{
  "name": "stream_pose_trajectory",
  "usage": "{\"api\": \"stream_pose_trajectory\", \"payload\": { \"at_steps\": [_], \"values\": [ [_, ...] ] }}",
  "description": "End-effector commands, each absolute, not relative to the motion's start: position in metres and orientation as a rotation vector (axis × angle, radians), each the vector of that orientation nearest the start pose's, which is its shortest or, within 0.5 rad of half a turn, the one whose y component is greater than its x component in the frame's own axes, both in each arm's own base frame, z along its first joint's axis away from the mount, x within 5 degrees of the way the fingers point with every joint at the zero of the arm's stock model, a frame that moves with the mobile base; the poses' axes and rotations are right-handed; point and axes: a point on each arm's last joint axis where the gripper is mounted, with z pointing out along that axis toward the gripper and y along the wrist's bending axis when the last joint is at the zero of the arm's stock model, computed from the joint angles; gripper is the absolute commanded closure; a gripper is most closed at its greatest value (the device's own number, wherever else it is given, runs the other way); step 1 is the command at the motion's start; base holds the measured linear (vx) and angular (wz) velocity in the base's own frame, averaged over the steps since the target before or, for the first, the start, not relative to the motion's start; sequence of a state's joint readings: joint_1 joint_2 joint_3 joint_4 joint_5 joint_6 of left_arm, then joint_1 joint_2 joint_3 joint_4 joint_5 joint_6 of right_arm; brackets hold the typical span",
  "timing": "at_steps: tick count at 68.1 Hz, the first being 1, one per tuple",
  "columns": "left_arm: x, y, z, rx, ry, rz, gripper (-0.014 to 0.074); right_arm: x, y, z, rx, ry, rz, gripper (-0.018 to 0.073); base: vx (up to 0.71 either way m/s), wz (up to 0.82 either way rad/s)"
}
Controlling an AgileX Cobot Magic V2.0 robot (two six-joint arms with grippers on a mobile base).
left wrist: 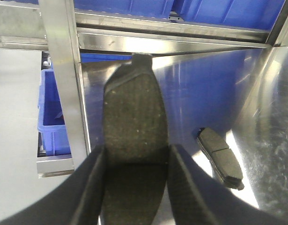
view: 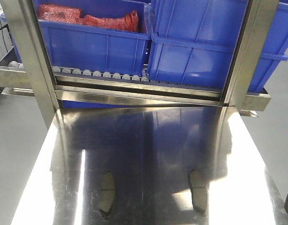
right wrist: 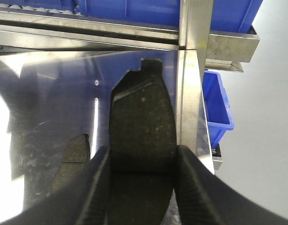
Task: Move and align brake pads A on conveyor
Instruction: 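Turn the base away from the table holding both pads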
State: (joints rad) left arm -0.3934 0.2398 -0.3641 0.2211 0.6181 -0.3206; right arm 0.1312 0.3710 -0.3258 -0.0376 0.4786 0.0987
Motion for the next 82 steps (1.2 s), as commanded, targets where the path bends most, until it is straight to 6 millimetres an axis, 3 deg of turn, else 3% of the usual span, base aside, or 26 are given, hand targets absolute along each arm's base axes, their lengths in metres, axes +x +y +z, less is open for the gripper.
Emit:
{"api": "stream_pose_trajectory", "payload": {
  "at_steps": [1,33,82],
  "values": [
    [0.0607,-0.0136,0.2839,0.173,1.849,-0.248,0.0602,0.0863,0.0097,0.2738,-0.062,1.882,0.109,0.0569,-0.01,0.04],
    [0.0607,-0.0136,0.2839,0.173,1.849,-0.248,0.0602,0.0863,0.0097,0.2738,-0.062,1.882,0.109,0.0569,-0.06,0.14],
    [0.0607,-0.0136,0.2839,0.173,1.849,-0.248,0.0602,0.0863,0.0097,0.2738,-0.062,1.882,0.109,0.0569,-0.18,0.44]
  ]
}}
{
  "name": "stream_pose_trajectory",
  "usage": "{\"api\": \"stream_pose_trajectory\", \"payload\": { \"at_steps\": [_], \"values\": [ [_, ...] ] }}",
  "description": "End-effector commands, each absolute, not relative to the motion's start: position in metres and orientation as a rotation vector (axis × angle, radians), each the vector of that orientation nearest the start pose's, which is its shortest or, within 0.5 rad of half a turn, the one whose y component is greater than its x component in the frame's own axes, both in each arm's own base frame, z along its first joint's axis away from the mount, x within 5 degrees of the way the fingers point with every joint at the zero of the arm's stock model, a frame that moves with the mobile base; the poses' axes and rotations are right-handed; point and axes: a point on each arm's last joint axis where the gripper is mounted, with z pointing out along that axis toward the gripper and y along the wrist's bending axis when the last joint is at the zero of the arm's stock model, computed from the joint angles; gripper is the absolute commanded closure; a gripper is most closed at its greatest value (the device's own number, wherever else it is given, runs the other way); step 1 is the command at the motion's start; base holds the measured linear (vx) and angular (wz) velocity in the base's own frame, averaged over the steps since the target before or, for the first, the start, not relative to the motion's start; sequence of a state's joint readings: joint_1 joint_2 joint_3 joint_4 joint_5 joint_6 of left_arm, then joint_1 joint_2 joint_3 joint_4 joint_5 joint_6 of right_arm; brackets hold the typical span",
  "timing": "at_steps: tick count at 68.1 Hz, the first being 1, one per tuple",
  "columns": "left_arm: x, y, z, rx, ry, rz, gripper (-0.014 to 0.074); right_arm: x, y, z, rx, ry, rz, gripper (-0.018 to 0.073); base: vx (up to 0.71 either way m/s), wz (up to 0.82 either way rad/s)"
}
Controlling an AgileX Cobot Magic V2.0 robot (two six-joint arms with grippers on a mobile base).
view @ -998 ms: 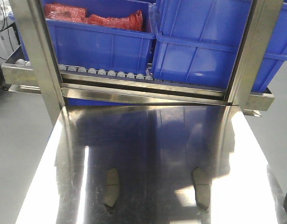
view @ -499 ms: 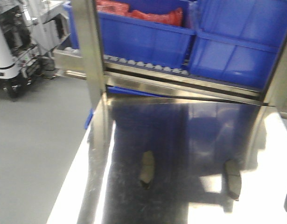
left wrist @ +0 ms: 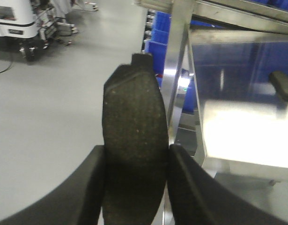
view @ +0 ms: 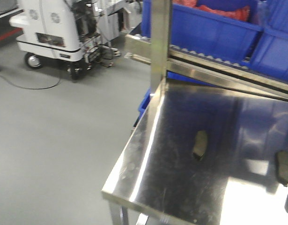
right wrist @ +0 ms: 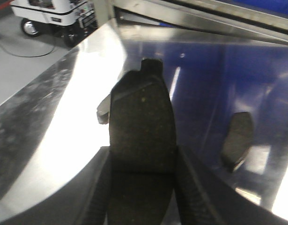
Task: Move and align brake pads A on conveyor
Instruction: 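Turn the base away from the table holding both pads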
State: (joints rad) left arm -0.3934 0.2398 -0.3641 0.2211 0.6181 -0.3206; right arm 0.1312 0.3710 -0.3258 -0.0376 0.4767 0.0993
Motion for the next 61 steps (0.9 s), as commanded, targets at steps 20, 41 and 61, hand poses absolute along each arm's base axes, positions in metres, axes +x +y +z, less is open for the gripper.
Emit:
{"api": "stream_pose_trajectory", "payload": {
  "at_steps": [20,41,61],
  "values": [
    [0.0607,-0.0136,0.2839,0.173,1.849,-0.248,0.0602,0.0863,0.0097,0.2738,-0.062,1.882,0.109,0.0569,-0.25,0.46],
    [0.0606,-0.0136,0.2838,0.172,1.850,-0.248,0.0602,0.0863,0.0097,0.2738,-0.062,1.882,0.109,0.0569,-0.24,0.56],
    [0.0606,-0.0136,0.2838,0.172,1.850,-0.248,0.0602,0.0863,0.0097,0.2737,-0.062,1.883,0.108,0.0569,-0.20,0.74]
  ]
}}
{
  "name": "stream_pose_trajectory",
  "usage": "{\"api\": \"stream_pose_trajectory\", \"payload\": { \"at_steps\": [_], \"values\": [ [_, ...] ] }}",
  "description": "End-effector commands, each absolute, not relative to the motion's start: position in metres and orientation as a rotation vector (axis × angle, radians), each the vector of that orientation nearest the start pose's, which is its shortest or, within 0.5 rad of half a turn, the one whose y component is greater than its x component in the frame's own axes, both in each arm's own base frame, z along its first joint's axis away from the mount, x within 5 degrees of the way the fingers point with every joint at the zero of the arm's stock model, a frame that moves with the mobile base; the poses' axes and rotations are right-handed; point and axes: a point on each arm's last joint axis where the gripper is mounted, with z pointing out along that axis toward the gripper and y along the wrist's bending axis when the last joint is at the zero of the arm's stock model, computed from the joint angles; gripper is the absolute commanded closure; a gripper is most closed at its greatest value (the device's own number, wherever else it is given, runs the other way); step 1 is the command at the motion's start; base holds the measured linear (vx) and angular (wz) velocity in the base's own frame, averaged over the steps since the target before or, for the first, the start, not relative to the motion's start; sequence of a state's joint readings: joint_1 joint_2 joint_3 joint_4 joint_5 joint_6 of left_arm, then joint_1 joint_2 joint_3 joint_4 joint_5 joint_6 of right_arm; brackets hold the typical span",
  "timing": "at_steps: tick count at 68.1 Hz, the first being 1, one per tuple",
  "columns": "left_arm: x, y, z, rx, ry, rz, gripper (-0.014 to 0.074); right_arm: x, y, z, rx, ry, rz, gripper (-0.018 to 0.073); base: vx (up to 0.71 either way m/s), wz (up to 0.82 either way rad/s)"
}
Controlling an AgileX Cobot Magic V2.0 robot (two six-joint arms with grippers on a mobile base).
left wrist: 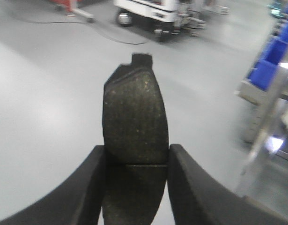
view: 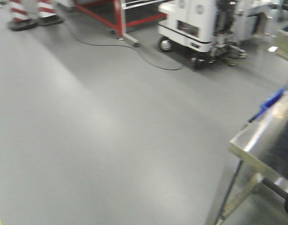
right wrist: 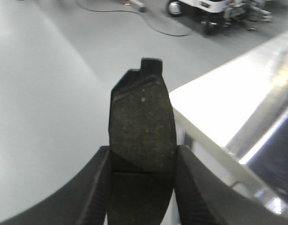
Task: Move and align brake pads A on conveyor
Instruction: 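Turn the base away from the table holding both pads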
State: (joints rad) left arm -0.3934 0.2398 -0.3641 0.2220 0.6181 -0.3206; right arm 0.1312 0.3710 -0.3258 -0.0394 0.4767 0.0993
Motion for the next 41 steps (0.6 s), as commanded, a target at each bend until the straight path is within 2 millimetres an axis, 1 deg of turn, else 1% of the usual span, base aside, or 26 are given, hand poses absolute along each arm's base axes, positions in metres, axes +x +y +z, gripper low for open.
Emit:
{"api": "stream_pose_trajectory", "payload": {
  "at_steps": [1,23,41],
  "values": [
    [0.0606,-0.0136,0.2838,0.172,1.850,-0.248,0.0602,0.0863,0.0097,0.2737,-0.062,1.883,0.108,0.0569,-0.19,0.78],
    [0.0606,-0.0136,0.2838,0.172,1.850,-0.248,0.0602,0.0863,0.0097,0.2737,-0.062,1.883,0.108,0.0569,-0.19,0.74],
    [0.0606,-0.0136,0.2838,0.172,1.850,-0.248,0.0602,0.0863,0.0097,0.2737,-0.062,1.883,0.108,0.0569,-0.16,0.61]
  ]
}}
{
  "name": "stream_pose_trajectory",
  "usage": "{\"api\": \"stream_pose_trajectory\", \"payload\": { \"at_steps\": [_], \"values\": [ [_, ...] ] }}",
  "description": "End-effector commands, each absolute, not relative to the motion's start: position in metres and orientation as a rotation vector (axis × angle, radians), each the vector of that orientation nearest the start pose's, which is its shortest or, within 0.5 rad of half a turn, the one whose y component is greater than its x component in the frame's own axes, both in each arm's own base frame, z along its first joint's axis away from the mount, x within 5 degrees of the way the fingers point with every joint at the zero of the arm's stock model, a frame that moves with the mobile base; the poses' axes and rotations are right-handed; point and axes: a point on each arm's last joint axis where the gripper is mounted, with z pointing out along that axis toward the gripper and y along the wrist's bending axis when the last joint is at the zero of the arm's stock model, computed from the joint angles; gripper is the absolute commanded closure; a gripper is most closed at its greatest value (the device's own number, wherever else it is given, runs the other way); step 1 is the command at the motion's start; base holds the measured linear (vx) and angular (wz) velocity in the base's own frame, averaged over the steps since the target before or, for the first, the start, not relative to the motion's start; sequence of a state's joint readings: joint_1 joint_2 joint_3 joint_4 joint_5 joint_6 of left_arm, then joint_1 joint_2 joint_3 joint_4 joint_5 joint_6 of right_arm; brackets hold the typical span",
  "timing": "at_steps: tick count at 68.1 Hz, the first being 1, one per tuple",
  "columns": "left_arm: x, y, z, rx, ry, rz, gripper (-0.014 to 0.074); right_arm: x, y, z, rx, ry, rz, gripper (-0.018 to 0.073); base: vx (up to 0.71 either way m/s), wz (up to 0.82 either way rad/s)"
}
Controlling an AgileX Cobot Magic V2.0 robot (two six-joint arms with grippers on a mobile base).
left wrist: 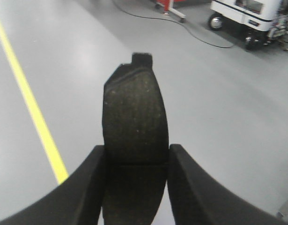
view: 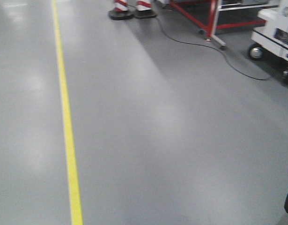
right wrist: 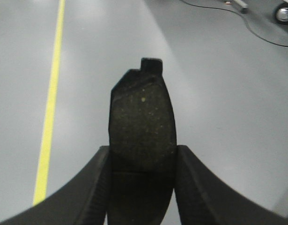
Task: Move and align brake pads A on conveyor
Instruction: 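Turn the base away from the table holding both pads, then drive forward along the yellow floor line carrying both pads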
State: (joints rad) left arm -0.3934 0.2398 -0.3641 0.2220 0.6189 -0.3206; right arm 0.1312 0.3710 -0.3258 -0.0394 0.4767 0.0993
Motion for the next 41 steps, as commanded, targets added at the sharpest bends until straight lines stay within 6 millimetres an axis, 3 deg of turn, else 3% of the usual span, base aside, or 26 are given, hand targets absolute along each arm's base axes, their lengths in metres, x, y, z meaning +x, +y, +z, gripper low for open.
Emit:
{"api": "stream_pose_trajectory", "payload": {
  "at_steps": [1,41],
  "values": [
    [0.0606,-0.0136,0.2838,0.172,1.850,-0.248,0.0602,0.0863,0.0097,0.2737,-0.062,1.883,0.108,0.0569,-0.14,0.55],
    [0.0606,-0.0136,0.2838,0.172,1.850,-0.248,0.0602,0.0863,0.0097,0.2737,-0.062,1.883,0.108,0.0569,-0.10,0.40]
  ]
}}
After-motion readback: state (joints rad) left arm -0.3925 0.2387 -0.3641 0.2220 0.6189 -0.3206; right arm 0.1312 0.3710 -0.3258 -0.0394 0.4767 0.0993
